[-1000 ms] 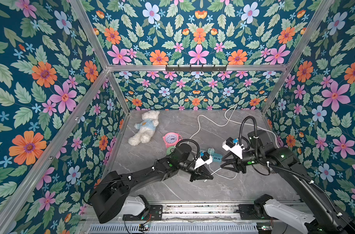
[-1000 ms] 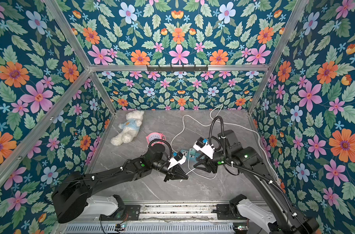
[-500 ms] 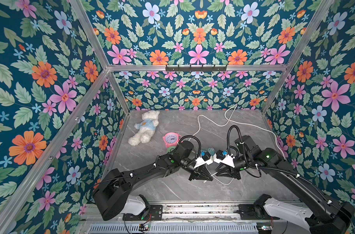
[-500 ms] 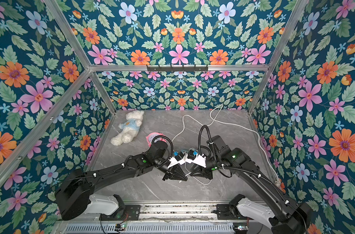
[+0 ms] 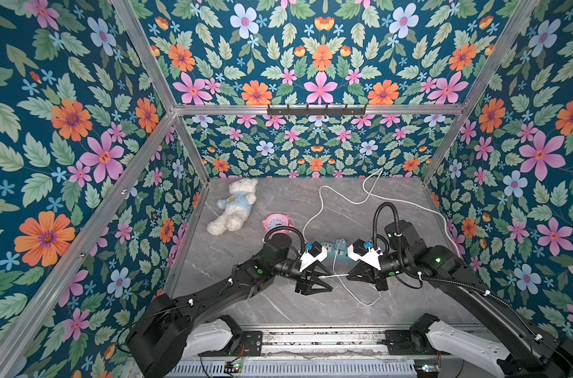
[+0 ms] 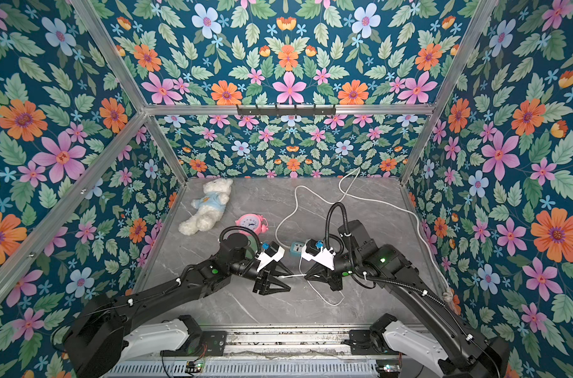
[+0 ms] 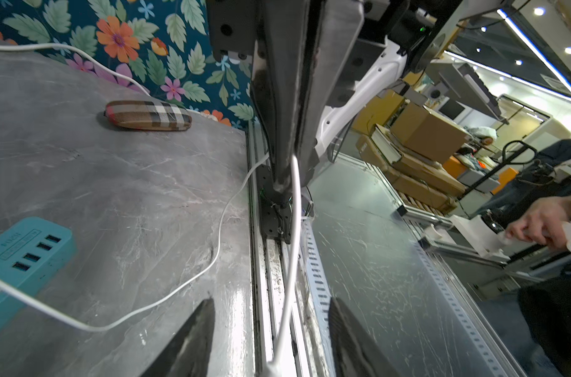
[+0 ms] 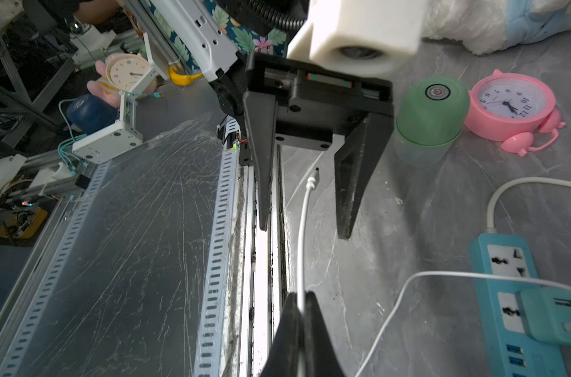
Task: Charge the cordless meat grinders
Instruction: Pick up the charging cable from the center of the board.
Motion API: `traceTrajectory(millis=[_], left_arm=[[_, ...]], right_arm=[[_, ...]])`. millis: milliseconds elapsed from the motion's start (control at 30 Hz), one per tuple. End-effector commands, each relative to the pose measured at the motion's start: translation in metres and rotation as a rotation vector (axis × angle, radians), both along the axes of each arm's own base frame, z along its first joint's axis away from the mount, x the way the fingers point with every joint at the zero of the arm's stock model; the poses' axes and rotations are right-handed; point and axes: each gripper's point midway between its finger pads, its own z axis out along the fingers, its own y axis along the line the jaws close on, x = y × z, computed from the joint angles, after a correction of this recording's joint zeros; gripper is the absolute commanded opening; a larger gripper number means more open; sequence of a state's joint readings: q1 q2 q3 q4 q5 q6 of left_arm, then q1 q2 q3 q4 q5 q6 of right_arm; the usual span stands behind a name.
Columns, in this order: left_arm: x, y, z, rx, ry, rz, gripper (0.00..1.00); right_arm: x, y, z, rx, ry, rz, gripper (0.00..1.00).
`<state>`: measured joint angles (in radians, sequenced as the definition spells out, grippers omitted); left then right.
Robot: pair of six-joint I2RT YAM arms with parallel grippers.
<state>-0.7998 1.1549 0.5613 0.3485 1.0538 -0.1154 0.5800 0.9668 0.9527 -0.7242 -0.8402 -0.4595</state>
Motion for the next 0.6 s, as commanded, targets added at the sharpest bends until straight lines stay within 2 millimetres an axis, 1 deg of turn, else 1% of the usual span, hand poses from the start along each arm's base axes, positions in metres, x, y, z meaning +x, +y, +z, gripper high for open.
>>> traceTrajectory(millis=[0, 100, 233, 267, 367, 467, 500, 567], left_arm=[[0.017, 0.002, 0.027, -0.121, -0.083, 0.133, 0.57], [0.025, 0.011, 0.035, -0.155, -0.178, 0.225, 0.55], [0.029, 0.018, 0.043, -0.178, -0.264, 0.279, 0.52], [0.029, 0.018, 0.044, -0.181, -0.273, 0.282, 0.5], [0.026, 0.018, 0.044, -0.184, -0.269, 0.265, 0.36], [0.024, 0.019, 0.043, -0.184, -0.26, 0.258, 0.26], [0.024, 0.019, 0.043, -0.185, -0.258, 0.258, 0.25], [0.024, 0.02, 0.042, -0.18, -0.256, 0.263, 0.25]], right_arm=[[0.004, 0.004, 0.016, 0.079, 0.03, -0.022, 0.0], [0.004, 0.004, 0.021, 0.103, 0.055, -0.033, 0.0], [0.002, 0.005, 0.023, 0.117, 0.08, -0.028, 0.0], [0.001, 0.005, 0.023, 0.117, 0.083, -0.026, 0.0], [0.001, 0.004, 0.022, 0.111, 0.085, -0.031, 0.0], [0.003, 0.002, 0.022, 0.109, 0.091, -0.044, 0.0], [0.004, 0.002, 0.022, 0.113, 0.094, -0.049, 0.0], [0.005, 0.0, 0.024, 0.12, 0.096, -0.055, 0.0]])
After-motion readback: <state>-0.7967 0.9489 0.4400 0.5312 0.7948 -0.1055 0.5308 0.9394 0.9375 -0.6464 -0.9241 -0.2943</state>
